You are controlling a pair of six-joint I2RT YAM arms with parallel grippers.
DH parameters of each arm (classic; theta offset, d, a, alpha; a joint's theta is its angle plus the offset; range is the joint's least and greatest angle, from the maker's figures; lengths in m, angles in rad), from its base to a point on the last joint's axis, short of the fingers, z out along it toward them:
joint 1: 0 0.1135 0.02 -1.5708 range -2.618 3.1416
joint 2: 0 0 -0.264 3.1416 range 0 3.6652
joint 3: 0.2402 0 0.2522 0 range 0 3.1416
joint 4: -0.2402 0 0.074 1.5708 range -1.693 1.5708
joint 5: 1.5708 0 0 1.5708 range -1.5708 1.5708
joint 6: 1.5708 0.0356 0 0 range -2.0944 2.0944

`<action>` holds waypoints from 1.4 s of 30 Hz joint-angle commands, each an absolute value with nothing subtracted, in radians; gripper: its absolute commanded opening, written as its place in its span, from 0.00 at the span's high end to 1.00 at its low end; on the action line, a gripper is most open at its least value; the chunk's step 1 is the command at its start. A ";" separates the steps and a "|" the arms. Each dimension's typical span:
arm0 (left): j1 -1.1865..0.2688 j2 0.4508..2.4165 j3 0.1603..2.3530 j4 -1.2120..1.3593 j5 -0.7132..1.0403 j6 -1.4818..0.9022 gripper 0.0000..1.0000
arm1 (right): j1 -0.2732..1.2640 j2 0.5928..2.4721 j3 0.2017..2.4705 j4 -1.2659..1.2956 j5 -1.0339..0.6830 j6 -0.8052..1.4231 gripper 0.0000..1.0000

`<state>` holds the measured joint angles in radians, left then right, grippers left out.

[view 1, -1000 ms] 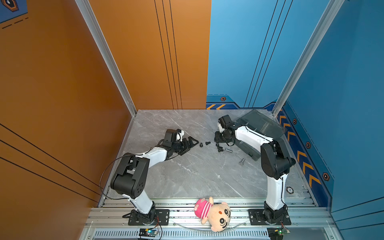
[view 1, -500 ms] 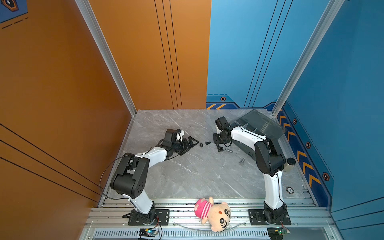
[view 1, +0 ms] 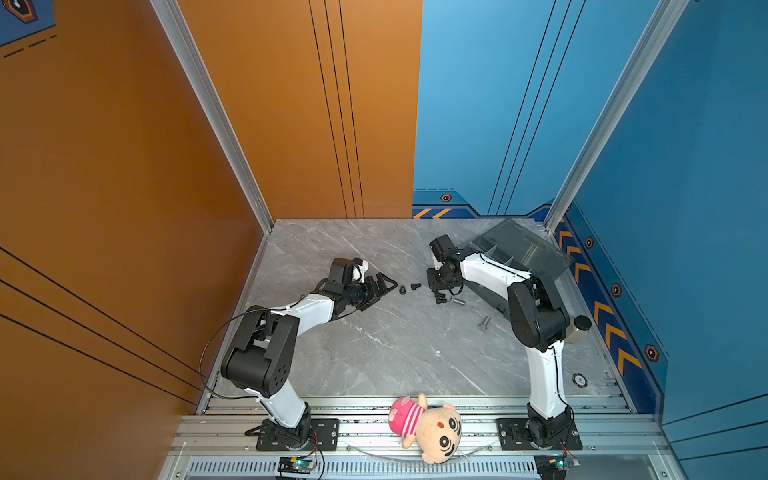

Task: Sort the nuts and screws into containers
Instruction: 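Lower the right gripper onto a black hex bolt and close, then lift the black bolt with the right gripper over the organizer box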

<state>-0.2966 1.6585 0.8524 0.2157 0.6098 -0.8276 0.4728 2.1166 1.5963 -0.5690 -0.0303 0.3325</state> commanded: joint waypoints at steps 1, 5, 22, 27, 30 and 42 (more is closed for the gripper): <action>-0.297 1.652 0.865 0.202 0.601 -0.803 0.02 | 0.482 2.137 1.615 -0.615 -0.012 0.324 0.77; -0.298 1.656 0.865 0.204 0.603 -0.805 0.02 | 0.482 2.133 1.612 -0.619 -0.010 0.326 0.78; -0.295 1.654 0.853 0.215 0.607 -0.807 0.02 | 0.470 2.086 1.592 -0.605 -0.025 0.340 1.00; -0.292 1.652 0.851 0.216 0.608 -0.807 0.02 | 0.417 1.977 1.532 -0.511 -0.101 0.380 1.00; -0.292 1.652 0.851 0.219 0.608 -0.807 0.02 | 0.378 1.925 1.520 -0.486 -0.137 0.383 1.00; -0.294 1.658 0.850 0.226 0.612 -0.812 0.02 | 0.231 1.918 1.576 -0.494 -0.126 0.377 1.00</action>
